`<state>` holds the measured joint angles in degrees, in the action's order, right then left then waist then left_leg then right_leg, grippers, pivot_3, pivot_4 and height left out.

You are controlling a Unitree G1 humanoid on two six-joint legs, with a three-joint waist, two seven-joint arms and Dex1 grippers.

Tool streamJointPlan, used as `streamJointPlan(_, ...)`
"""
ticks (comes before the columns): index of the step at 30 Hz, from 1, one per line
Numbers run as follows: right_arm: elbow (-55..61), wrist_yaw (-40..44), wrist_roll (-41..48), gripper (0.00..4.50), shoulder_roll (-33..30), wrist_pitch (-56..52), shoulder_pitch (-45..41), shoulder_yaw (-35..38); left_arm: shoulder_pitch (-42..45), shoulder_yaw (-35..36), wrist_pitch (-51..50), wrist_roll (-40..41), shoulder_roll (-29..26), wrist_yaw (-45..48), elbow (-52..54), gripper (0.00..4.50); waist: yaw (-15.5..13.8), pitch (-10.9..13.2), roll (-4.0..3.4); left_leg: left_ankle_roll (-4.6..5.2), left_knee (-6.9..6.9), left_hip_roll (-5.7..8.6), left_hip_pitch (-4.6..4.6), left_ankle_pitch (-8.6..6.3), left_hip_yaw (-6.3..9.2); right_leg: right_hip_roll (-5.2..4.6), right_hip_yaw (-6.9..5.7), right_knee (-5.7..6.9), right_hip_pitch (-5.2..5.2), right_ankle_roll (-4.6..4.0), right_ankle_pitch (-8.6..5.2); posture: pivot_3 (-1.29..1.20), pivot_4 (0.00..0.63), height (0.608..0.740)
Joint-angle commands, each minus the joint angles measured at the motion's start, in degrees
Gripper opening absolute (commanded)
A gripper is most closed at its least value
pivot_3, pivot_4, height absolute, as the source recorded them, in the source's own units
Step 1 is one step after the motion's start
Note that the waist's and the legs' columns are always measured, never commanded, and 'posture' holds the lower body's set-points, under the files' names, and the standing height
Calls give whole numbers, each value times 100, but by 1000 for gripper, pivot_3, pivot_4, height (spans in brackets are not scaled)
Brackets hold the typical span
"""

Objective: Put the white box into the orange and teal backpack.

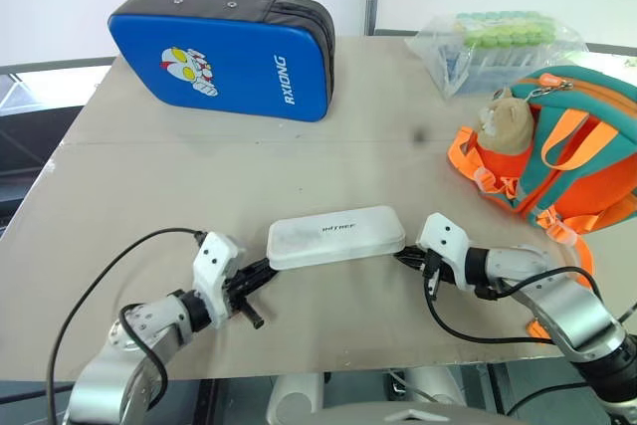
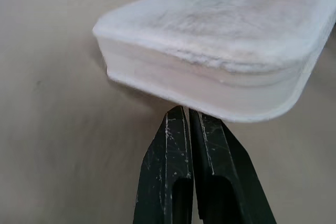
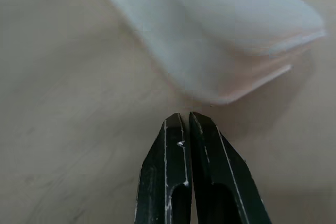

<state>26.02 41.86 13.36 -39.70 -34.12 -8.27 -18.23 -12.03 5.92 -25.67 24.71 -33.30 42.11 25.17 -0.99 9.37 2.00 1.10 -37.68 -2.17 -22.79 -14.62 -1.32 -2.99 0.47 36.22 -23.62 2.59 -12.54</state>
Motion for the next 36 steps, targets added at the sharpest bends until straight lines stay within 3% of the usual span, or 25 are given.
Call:
streamJointPlan(1,-33,-23,-190,24,-340,25,198,416,203,-201,198,-137,1,101,-181,140,6,-1,-1,0,-3,0,0,0,-2,0,1,0,1,0,0,0,150,740)
streamJointPlan(8,188,166,102,24,-738,68,789,1162,141,77,429,-157,-348,456,-544,140,28,-4,2,0,-10,-2,1,0,-6,0,5,3,1,1,0,0,150,740)
streamJointPlan(14,-45,-124,-22,24,-382,130,349,1174,-733,1144,-101,838,-559,828,-392,140,167,-2,-1,0,-10,-17,10,0,3,9,8,15,-4,4,-2,0,150,740)
streamJointPlan(17,-110,-58,-38,0,-224,130,59,986,-853,1711,-748,1520,-713,837,-371,981,166,-1,-1,0,-14,-17,9,0,2,11,5,24,-6,22,-14,0,150,740)
streamJointPlan(20,-179,72,-51,0,-118,136,-186,793,-762,2129,-1575,2037,-912,554,-431,2463,155,0,-2,0,-26,-18,7,0,9,11,3,32,-7,23,-14,0,150,740)
streamJointPlan(21,-220,98,-87,0,-81,162,-268,712,-678,2294,-2062,2497,-1021,487,-452,2768,145,0,-2,0,-29,-18,7,0,10,11,2,32,-6,23,-14,0,150,740)
streamJointPlan(22,-250,130,-111,0,-59,184,-329,648,-594,2441,-2489,2965,-1118,455,-453,3363,144,0,0,0,-30,-17,6,0,11,10,3,33,-5,22,-14,0,150,740)
streamJointPlan(23,-281,201,-175,0,-30,238,-444,499,-393,2568,-3197,3891,-1329,360,-663,3670,143,1,0,0,-32,-16,4,0,12,10,3,35,-5,22,-14,0,150,740)
streamJointPlan(25,-321,295,-261,0,16,304,-592,307,-118,2670,-4054,4900,-1571,209,-940,3670,150,6,7,0,-37,-13,2,-1,15,1,10,36,-6,20,-12,0,150,740)
streamJointPlan(27,-389,394,-361,0,48,367,-736,119,30,2486,-4688,5266,-1843,-9,-1051,3670,167,9,6,0,-53,-16,-1,-1,23,1,6,48,-9,23,-14,0,150,740)
streamJointPlan(33,-872,700,-896,0,210,683,-1379,-559,1129,1633,-5404,5300,-1478,-1066,-1798,3670,173,9,3,0,-53,-6,9,0,16,6,14,57,-6,4,-1,0,150,740)
streamJointPlan(36,-966,821,-996,0,233,793,-1451,-658,1265,1376,-5377,4976,-1426,-1069,-1757,3670,169,3,12,0,-51,-10,4,0,17,12,7,58,-6,0,-1,0,150,740)
